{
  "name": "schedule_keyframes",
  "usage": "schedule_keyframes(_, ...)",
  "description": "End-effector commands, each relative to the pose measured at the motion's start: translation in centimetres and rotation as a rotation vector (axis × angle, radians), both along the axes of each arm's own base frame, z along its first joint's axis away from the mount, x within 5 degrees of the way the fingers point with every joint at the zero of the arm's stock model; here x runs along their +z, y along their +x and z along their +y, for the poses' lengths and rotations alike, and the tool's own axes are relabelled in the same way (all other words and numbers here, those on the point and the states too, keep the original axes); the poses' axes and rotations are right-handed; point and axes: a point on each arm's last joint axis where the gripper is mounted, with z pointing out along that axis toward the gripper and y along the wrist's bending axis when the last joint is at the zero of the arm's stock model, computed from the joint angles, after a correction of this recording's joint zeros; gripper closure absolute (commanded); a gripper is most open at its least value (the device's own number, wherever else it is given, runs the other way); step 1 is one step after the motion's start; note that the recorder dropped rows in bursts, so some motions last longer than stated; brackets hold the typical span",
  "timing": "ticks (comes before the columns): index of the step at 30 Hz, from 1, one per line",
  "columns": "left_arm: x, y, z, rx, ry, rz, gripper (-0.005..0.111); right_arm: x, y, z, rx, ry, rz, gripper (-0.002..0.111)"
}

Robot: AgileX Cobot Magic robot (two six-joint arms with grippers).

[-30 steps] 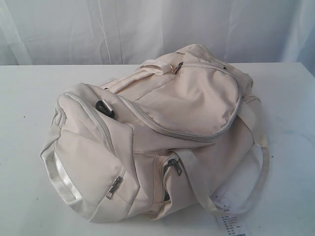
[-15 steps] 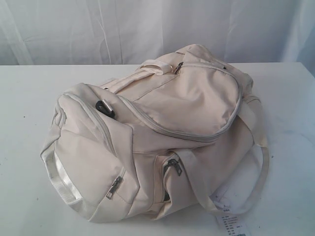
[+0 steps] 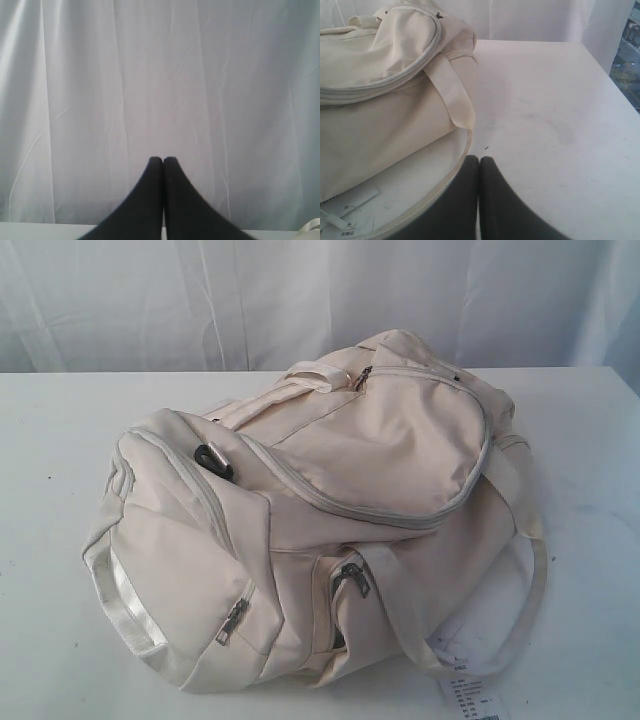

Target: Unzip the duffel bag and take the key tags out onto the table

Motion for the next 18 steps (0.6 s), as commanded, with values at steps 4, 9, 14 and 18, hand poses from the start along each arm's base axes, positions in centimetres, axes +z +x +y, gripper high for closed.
schedule_keyframes(4,0.4,-0.3,0.1,0.001,-0.016,-0.059,0.107,-0.2,0.0,0.0,-0.008,0.001,-0.002,0.108)
schedule_keyframes(9,3.9,-1.4,0.1,-0.097,-0.195,-0.213,0.107,-0.2,0.0,0.0,-0.008,0.001,-0.002,0.108)
schedule_keyframes(14,11.2,-3.1,-0.2,-0.164,-0.231,-0.182,0.107,-0.2,0.0,0.0,-0.008,0.001,-0.002,0.108)
schedule_keyframes(18,15.6,-2.2,-0.9,-0.203,-0.257,0.178,0.107,-0.2,0.0,0.0,-0.008,0.001,-0.002,0.108)
